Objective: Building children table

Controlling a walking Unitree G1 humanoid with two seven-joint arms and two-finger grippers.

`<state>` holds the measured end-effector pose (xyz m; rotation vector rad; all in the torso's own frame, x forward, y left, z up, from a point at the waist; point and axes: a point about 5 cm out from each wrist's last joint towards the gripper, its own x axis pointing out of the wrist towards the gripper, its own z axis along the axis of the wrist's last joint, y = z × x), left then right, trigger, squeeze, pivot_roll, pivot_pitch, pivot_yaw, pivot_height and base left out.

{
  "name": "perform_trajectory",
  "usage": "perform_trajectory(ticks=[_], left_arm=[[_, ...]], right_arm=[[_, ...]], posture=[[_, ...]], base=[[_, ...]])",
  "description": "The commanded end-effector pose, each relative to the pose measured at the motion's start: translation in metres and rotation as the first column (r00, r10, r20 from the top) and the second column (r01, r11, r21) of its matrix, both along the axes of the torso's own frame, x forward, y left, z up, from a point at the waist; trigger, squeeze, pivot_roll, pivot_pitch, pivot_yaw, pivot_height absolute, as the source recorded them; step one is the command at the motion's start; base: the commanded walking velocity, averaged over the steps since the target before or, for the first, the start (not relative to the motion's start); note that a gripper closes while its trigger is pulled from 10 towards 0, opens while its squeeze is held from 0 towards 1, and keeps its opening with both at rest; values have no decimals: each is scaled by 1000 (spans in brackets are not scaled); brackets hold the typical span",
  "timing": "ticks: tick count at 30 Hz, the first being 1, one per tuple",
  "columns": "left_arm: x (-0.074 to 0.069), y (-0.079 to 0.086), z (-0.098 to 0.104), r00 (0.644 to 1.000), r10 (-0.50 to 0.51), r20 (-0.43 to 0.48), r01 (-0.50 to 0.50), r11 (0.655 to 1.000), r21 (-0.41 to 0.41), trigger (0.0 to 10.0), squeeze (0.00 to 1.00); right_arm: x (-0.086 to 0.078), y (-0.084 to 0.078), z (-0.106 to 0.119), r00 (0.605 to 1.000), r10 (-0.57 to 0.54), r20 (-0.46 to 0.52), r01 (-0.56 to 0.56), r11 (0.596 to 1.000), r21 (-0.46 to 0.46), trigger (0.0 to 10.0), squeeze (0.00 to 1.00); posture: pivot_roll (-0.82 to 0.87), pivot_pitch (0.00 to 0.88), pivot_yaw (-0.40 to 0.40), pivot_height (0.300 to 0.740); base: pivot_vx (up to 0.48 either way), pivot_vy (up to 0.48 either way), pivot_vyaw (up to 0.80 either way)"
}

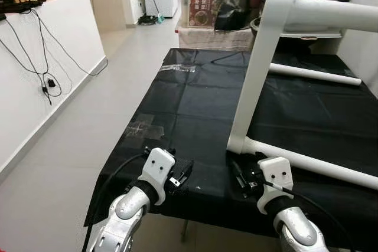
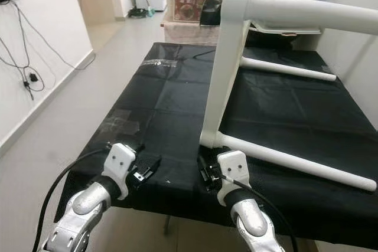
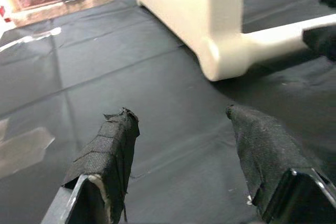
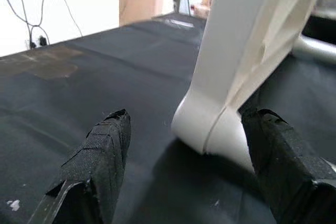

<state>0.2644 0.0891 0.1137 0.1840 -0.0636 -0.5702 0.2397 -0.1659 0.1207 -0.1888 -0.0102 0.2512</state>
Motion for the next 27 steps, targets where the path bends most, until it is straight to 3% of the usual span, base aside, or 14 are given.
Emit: perform_trajectory(ticks=[1, 7, 14, 27], left_arm=[[-2, 0, -2, 999, -11, 32, 10, 999, 47, 10000, 0], [-4, -4, -2, 999, -17, 52, 14, 998, 57, 10000, 0], [-2, -5, -5, 999, 9, 34, -11, 998, 55, 10000, 0], [1, -3, -15, 999, 25, -31, -24, 999, 42, 10000, 0]], right_arm=[[-5, 4, 2, 997, 81, 17, -81, 997, -18, 10000, 0], [-13, 8, 2, 991, 126, 36, -126, 992, -3, 10000, 0], [-12, 7, -1, 999, -5, 53, 3, 999, 40, 10000, 0], [-8, 6, -2, 996, -48, 70, 45, 998, 47, 10000, 0]], posture=[[106, 0, -46, 740], [111, 0, -51, 740], [115, 0, -49, 740], [119, 0, -46, 740]], base=[[0, 0, 0], [0, 0, 0], [0, 0, 0], [0, -471, 0]])
